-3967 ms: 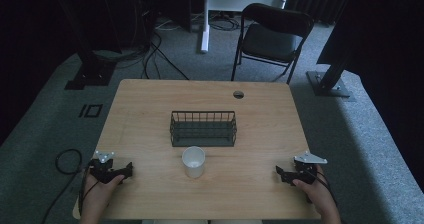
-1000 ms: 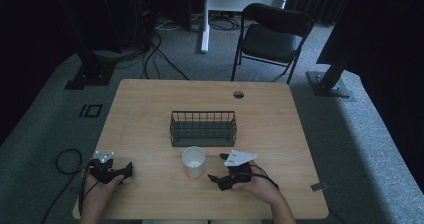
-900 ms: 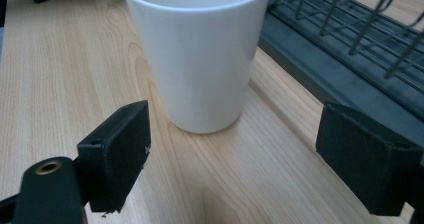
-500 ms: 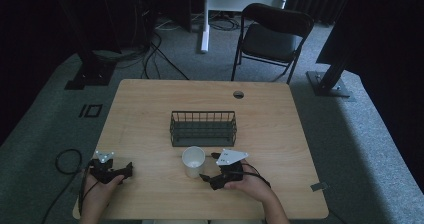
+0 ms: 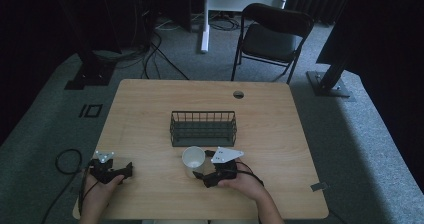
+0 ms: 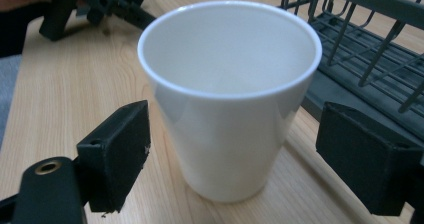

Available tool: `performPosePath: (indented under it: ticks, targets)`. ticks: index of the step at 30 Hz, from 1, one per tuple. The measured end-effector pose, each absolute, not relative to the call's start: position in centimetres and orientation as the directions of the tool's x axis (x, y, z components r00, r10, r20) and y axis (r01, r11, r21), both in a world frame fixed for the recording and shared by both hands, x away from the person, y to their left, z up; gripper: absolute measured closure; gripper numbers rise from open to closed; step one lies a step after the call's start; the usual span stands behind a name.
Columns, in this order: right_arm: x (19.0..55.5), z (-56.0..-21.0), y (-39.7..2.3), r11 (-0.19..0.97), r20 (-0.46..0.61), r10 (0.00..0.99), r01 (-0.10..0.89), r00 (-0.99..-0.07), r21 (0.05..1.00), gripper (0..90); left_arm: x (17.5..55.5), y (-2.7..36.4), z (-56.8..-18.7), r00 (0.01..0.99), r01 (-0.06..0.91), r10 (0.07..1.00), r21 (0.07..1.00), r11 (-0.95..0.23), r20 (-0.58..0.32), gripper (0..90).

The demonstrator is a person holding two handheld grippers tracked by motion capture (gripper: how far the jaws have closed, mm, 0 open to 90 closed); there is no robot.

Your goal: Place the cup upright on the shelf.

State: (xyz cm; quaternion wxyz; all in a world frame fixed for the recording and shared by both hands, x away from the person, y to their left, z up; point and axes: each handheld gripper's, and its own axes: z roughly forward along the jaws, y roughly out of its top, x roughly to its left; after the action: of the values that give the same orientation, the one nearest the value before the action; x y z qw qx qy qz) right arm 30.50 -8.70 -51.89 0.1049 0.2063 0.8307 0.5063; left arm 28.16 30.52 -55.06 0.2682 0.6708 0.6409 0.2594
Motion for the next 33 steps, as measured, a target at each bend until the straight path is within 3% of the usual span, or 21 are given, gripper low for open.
performPosePath:
  ticks: [33]
  targets:
    - [31.1,-51.8,-6.8,0.325,0.047,0.442,0.209,-0.896,0.922,13.2,28.2,30.5,-55.1,0.044,0.722,0.999,0.692,-0.035,0.004,2.7]
